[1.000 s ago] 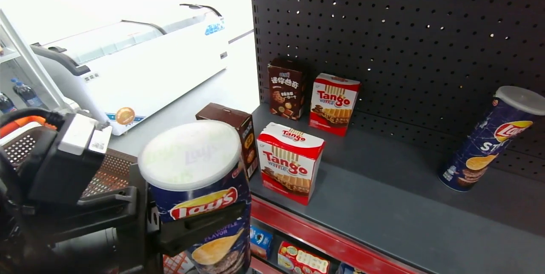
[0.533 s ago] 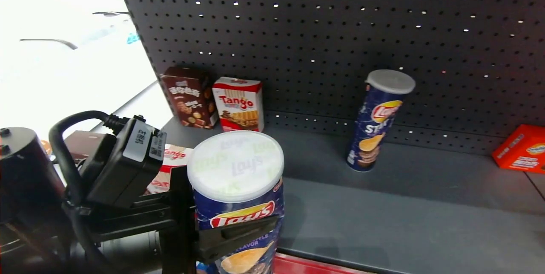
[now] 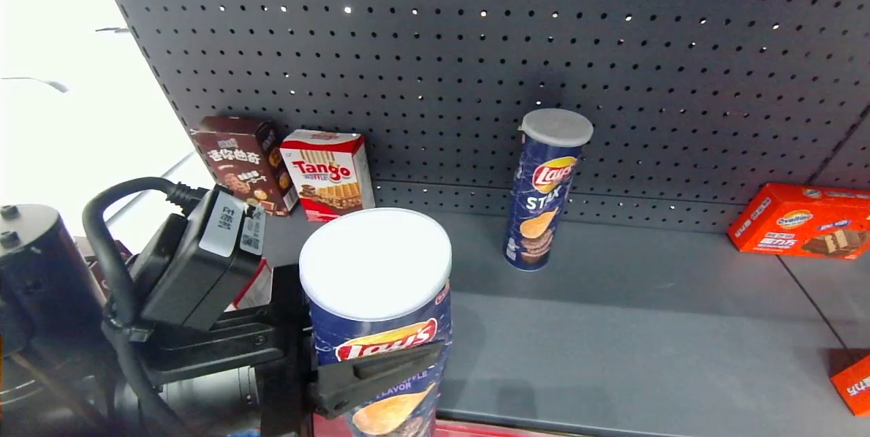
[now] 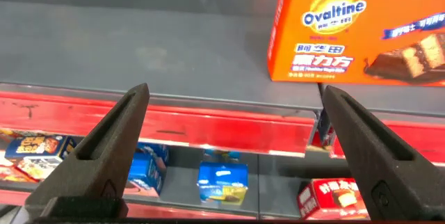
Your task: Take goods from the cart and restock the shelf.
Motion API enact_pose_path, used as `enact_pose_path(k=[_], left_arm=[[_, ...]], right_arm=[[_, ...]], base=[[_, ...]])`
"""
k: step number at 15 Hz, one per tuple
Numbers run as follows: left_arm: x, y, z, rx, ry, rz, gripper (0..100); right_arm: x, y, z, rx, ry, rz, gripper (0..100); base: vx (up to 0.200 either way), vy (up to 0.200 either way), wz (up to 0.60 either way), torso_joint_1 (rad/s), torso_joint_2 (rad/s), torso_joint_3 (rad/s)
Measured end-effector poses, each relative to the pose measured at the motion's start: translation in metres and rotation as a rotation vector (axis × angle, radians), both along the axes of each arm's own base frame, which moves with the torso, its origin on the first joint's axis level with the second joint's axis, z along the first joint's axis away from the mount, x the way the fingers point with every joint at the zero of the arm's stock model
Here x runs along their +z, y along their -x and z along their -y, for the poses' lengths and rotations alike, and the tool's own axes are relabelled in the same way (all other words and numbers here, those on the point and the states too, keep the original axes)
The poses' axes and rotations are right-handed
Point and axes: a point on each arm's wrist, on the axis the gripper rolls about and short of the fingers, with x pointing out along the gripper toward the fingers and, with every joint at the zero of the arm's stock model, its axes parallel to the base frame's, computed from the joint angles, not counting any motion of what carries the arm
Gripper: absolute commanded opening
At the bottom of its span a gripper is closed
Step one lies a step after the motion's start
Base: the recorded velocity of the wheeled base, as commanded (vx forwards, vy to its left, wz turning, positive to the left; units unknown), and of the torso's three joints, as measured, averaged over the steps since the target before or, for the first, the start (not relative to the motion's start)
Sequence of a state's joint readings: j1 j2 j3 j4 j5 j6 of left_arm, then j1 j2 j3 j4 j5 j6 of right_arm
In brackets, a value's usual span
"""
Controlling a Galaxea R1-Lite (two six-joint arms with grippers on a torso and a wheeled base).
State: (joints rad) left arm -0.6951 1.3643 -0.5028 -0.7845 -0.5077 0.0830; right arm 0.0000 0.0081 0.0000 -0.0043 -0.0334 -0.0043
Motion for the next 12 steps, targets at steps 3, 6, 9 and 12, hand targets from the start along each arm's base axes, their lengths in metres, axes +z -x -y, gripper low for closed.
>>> enact_pose_path(k=[3, 6, 9, 12], left_arm=[[0.0000, -0.0003, -0.0002, 0.003, 0.000, -0.001, 0], [-0.0001, -0.0004, -0.0008, 0.007, 0.001, -0.001, 0], [0.0001, -0.0002, -0.0010, 0.011, 0.002, -0.002, 0], [0.0006, -0.0008, -0.0024, 0.019, 0.003, 0.000, 0]], right_arm=[[0.0000, 0.0000, 0.0000, 0.000, -0.001, 0.000, 100], [0.0000, 0.0000, 0.0000, 0.000, -0.001, 0.000, 100], [0.0000, 0.0000, 0.0000, 0.000, -0.001, 0.000, 100], [0.0000, 0.0000, 0.0000, 0.000, -0.001, 0.000, 100]], base=[[0.000, 0.000, 0.00, 0.000, 0.00, 0.000], [0.000, 0.000, 0.00, 0.000, 0.00, 0.000], [0.000, 0.000, 0.00, 0.000, 0.00, 0.000], [0.000, 0.000, 0.00, 0.000, 0.00, 0.000]])
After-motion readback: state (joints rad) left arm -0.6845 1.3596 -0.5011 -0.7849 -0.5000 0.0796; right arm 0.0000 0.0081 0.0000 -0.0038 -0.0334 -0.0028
